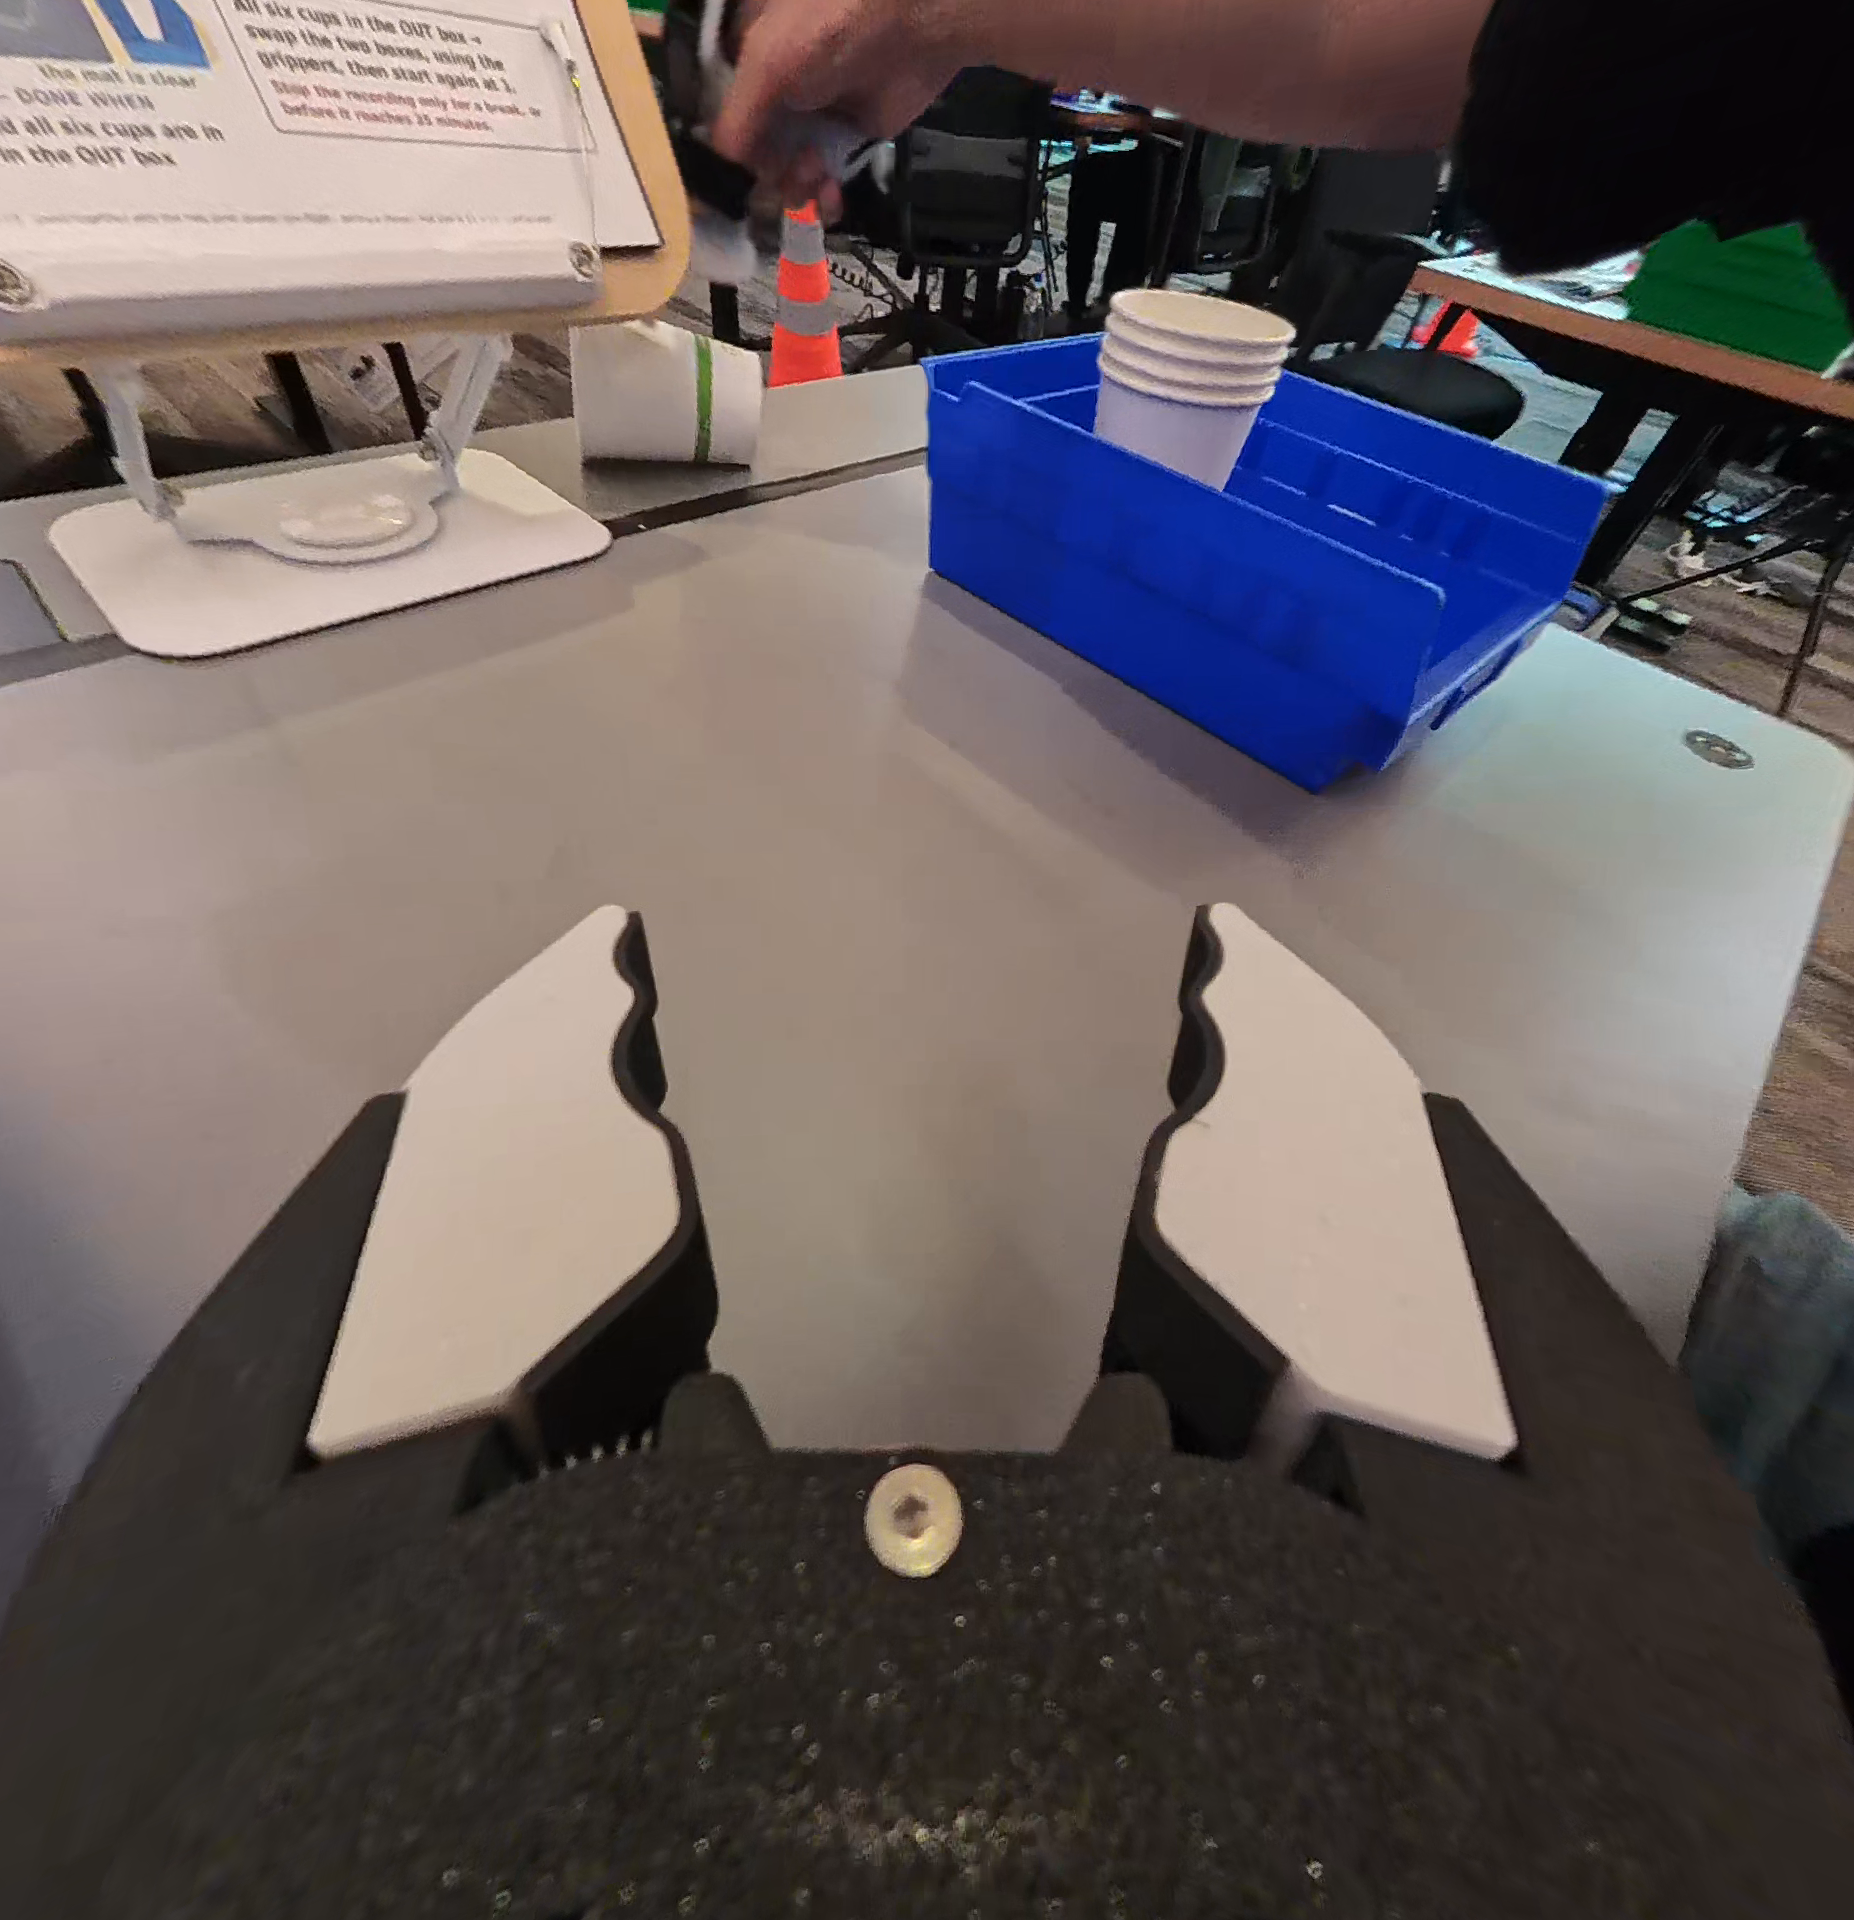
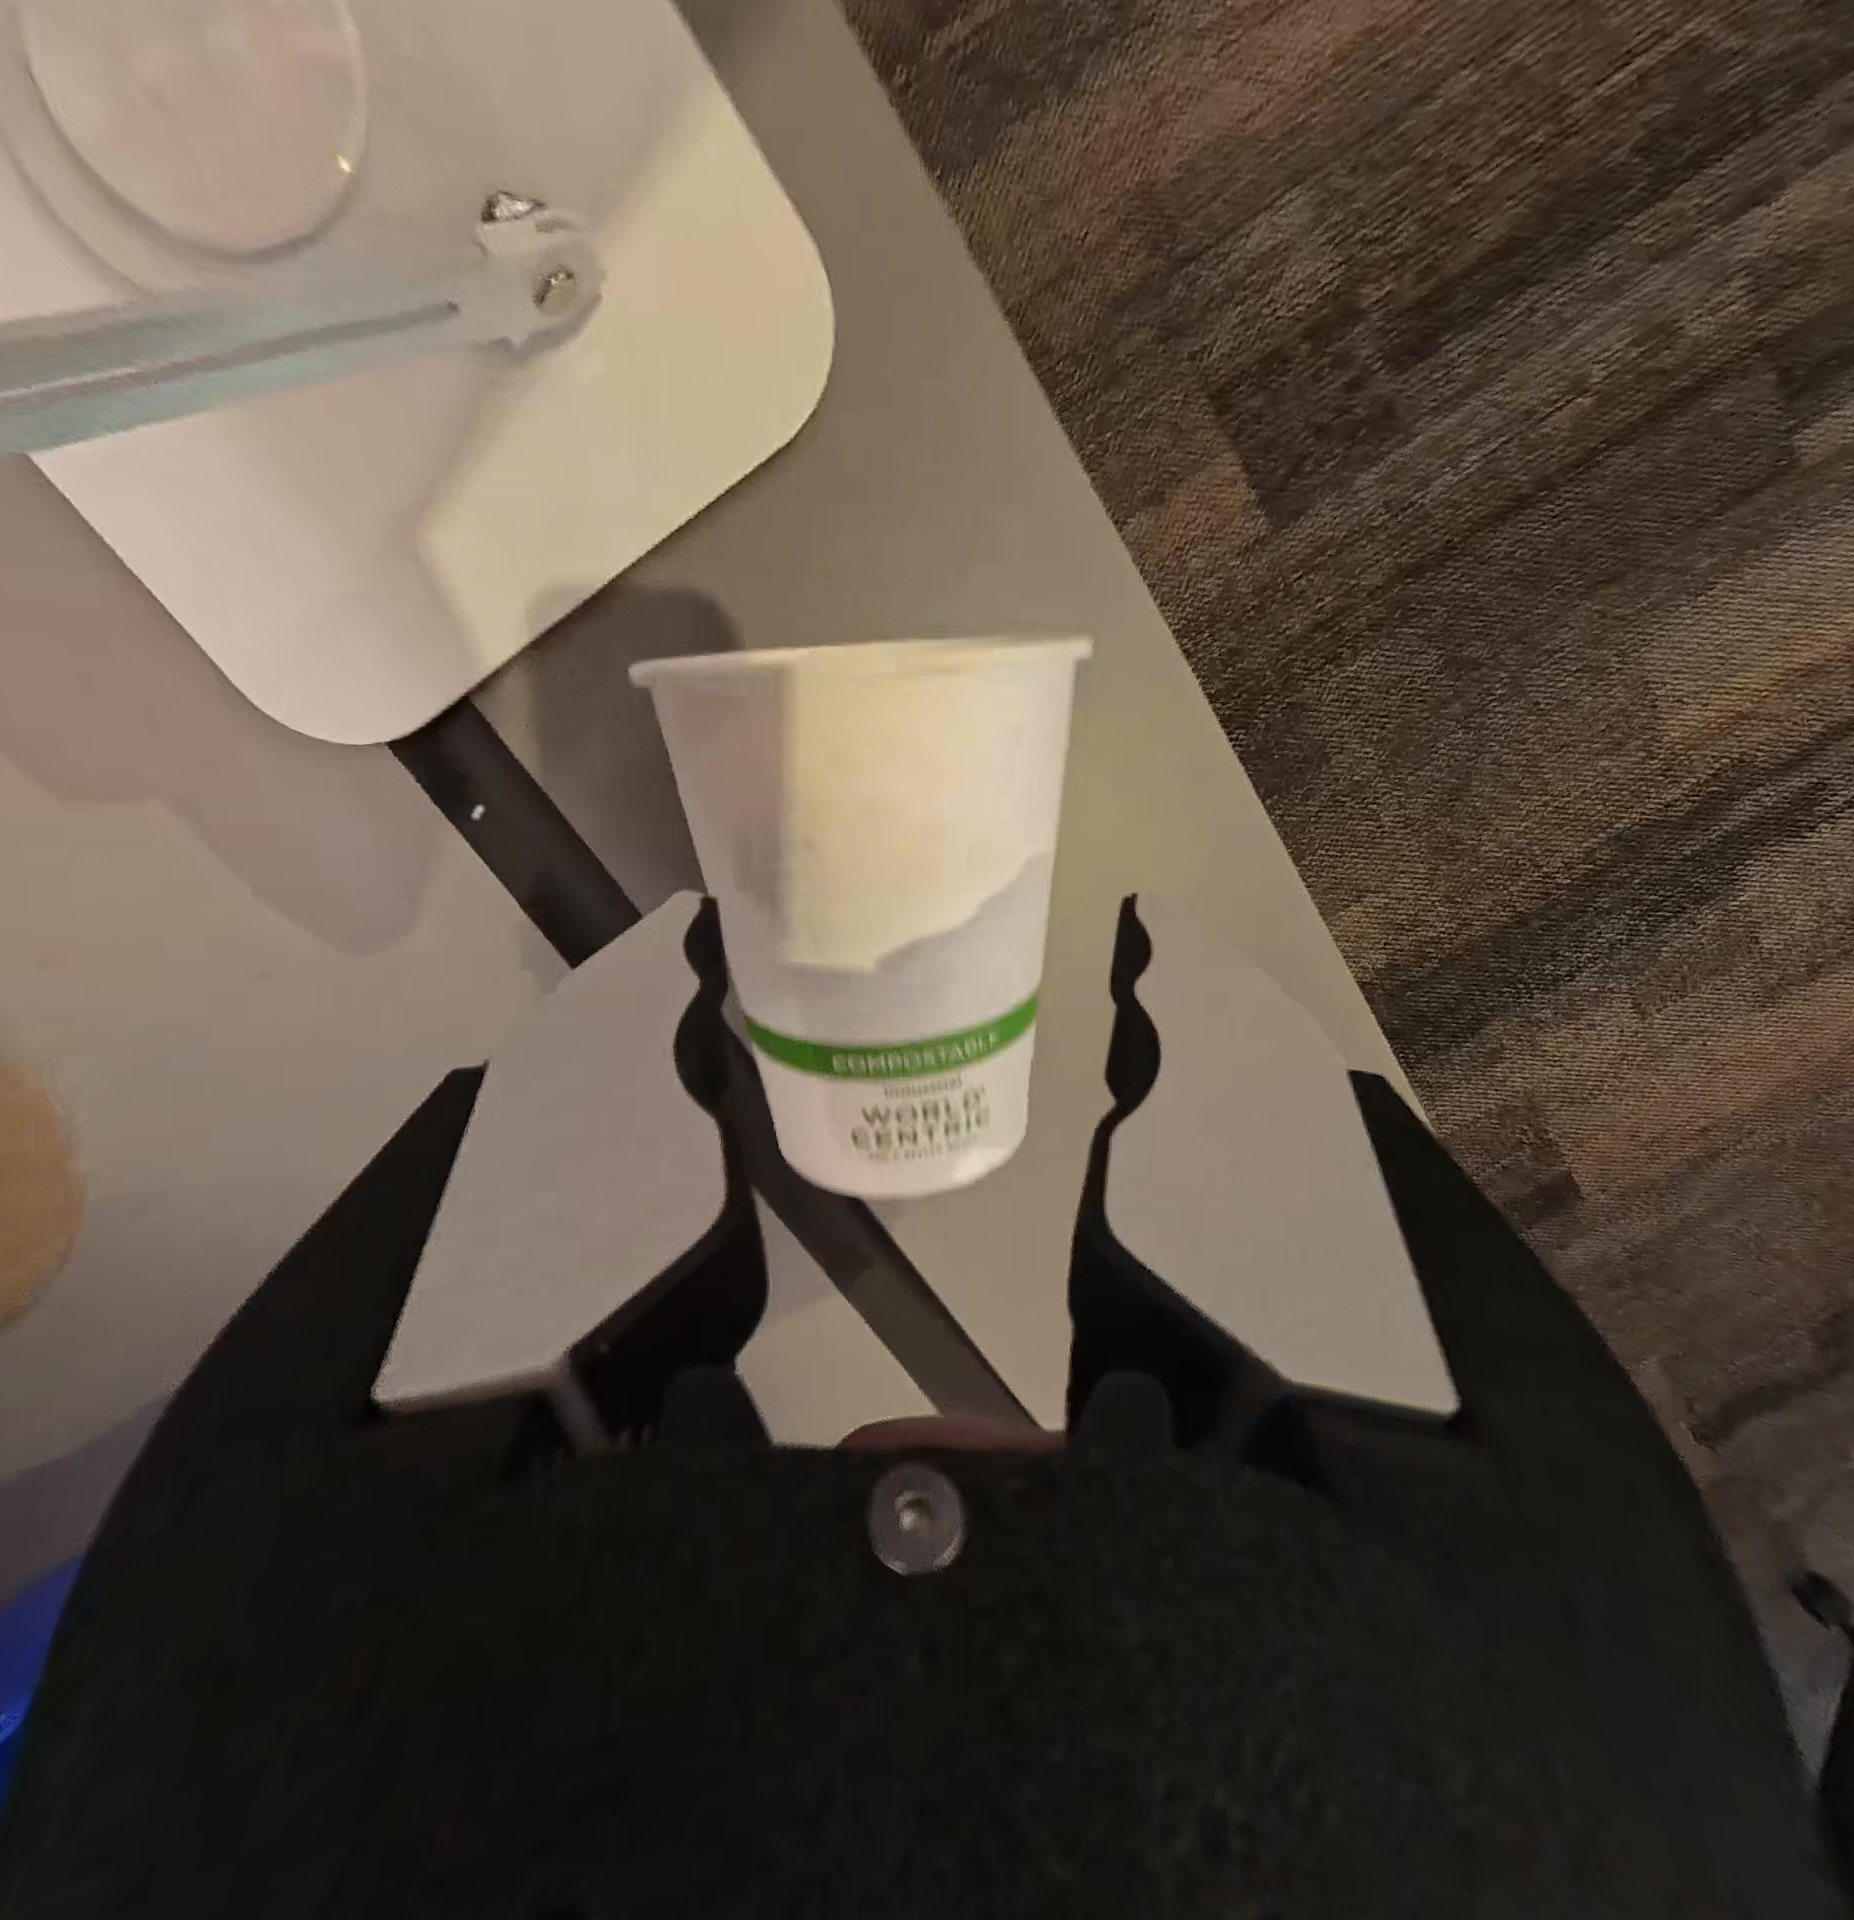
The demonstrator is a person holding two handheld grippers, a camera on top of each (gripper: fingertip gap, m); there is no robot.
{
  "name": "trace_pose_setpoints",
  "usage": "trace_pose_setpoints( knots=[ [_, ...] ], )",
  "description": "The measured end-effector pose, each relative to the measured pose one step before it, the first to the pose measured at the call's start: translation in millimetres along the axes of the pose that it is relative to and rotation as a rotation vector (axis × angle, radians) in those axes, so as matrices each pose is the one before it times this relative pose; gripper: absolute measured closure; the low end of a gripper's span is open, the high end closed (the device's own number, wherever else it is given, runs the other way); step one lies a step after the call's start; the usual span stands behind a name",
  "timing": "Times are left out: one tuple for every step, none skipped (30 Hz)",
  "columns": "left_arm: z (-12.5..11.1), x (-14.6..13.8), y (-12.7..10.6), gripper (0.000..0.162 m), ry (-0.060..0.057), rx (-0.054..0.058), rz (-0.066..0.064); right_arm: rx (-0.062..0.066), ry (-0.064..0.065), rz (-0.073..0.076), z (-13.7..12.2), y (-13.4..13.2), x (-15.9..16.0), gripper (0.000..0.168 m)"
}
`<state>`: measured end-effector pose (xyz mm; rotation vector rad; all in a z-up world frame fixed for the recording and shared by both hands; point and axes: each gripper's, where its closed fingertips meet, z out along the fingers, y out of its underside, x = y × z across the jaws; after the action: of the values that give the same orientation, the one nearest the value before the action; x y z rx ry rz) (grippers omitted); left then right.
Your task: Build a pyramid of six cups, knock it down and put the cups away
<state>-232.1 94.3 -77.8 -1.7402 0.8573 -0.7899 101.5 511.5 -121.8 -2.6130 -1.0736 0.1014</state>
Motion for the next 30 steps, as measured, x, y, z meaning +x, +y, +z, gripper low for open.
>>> trace_pose_setpoints(
  knots=[
    [2.85,1.51,1.35,0.067,0.0190,-0.0038,-0.0164,-0.0079,-0.0217,-0.0062,8.25,-3.40,-4.32,0.097],
    [2.38,0.95,1.79,0.067,0.0155,-0.0047,-0.0138,-0.0082,-0.0137,-0.0016,7.36,-3.29,-3.09,0.095],
    [1.64,0.15,2.12,0.067,0.0107,-0.0049,-0.0108,-0.0167,0.0007,-0.0078,6.57,-2.10,-1.29,0.095],
    [0.88,-0.32,1.94,0.067,0.0056,-0.0026,-0.0083,-0.0139,0.0056,-0.0151,6.19,-1.37,-1.31,0.092],
    [0.25,-0.63,1.64,0.067,0.0029,-0.0019,-0.0080,-0.0153,0.0202,-0.0155,5.11,0.01,0.87,0.090],
    [-0.27,-0.54,1.22,0.067,0.0021,-0.0011,-0.0071,-0.0062,0.0144,-0.0074,2.54,-0.73,0.98,0.089],
    [-0.86,-0.70,0.67,0.068,0.0004,0.0003,-0.0045,0.0099,0.0080,0.0088,-0.45,-1.76,1.44,0.090],
    [-1.25,-0.97,0.02,0.068,-0.0026,0.0029,-0.0022,-0.0115,0.0114,0.0095,-1.60,2.30,2.86,0.090],
    [-1.46,-0.79,-0.77,0.068,-0.0033,0.0055,-0.0016,-0.0098,0.0163,0.0053,-3.49,3.59,3.93,0.090],
    [-1.55,-0.17,-0.97,0.068,-0.0003,0.0049,-0.0021,0.0159,0.0126,0.0120,-6.15,1.85,3.82,0.091],
    [-1.50,0.38,-1.12,0.068,0.0021,0.0046,-0.0023,0.0197,0.0159,0.0179,-8.67,2.73,5.17,0.091],
    [-1.50,0.72,-1.28,0.068,0.0025,0.0056,-0.0016,0.0242,0.0114,0.0238,-10.89,3.82,5.67,0.091],
    [-1.44,0.93,-1.26,0.068,0.0017,0.0059,-0.0012,0.0322,0.0047,0.0312,-12.92,4.64,5.90,0.091],
    [-1.55,1.60,-1.17,0.068,0.0035,0.0062,-0.0006,0.0327,0.0181,0.0359,-14.95,6.43,8.91,0.091],
    [-1.39,2.03,-0.89,0.069,0.0049,0.0059,0.0011,0.0334,0.0235,0.0389,-16.42,8.15,10.59,0.091],
    [-1.28,1.90,-0.29,0.069,0.0022,0.0047,0.0037,0.0378,0.0247,0.0405,-18.10,8.83,11.37,0.091],
    [-1.41,1.72,-0.27,0.069,-0.0009,0.0062,0.0046,0.0513,0.0253,0.0420,-20.28,7.34,11.47,0.091],
    [-1.25,1.68,-0.17,0.070,-0.0015,0.0066,0.0040,0.0711,0.0184,0.0474,-22.74,4.07,9.90,0.091],
    [-1.45,1.08,0.07,0.070,-0.0050,0.0073,0.0044,0.0906,0.0071,0.0506,-25.29,-0.30,6.61,0.091],
    [-1.51,-0.33,0.41,0.070,-0.0122,0.0081,0.0065,0.1085,0.0130,0.0427,-27.74,-4.97,4.63,0.091],
    [-1.59,-1.85,1.26,0.071,-0.0189,0.0050,0.0063,0.1148,0.0309,0.0322,-29.80,-7.90,3.47,0.091],
    [-1.64,-2.59,1.42,0.071,-0.0197,0.0056,0.0013,0.1153,0.0310,0.0188,-30.18,-9.35,0.20,0.091],
    [-1.13,-2.14,1.89,0.071,-0.0108,0.0031,-0.0063,0.0993,0.0444,0.0078,-30.14,-9.32,-0.53,0.091],
    [-0.66,-1.89,2.87,0.071,-0.0042,-0.0064,-0.0126,0.0848,0.0569,0.0126,-30.23,-9.04,-0.49,0.091],
    [-0.37,-2.92,2.95,0.070,-0.0086,-0.0076,-0.0117,0.0851,0.0504,0.0281,-29.44,-9.10,-2.17,0.091],
    [-0.39,-4.45,3.01,0.070,-0.0179,-0.0074,-0.0086,0.0796,0.0402,0.0373,-29.19,-7.90,-4.58,0.091],
    [-0.37,-4.58,3.05,0.069,-0.0168,-0.0103,-0.0089,0.0804,0.0391,0.0344,-27.70,-6.54,-6.27,0.091],
    [-0.53,-4.30,2.88,0.069,-0.0148,-0.0090,-0.0054,0.0737,0.0285,0.0113,-24.32,-3.70,-8.81,0.091],
    [-0.64,-5.17,2.96,0.069,-0.0201,-0.0074,-0.0019,0.0363,0.0292,-0.0066,-22.08,1.97,-8.60,0.091],
    [-0.67,-4.69,3.09,0.069,-0.0177,-0.0082,-0.0035,0.0361,0.0444,0.0039,-19.94,3.97,-5.65,0.091]
  ],
)
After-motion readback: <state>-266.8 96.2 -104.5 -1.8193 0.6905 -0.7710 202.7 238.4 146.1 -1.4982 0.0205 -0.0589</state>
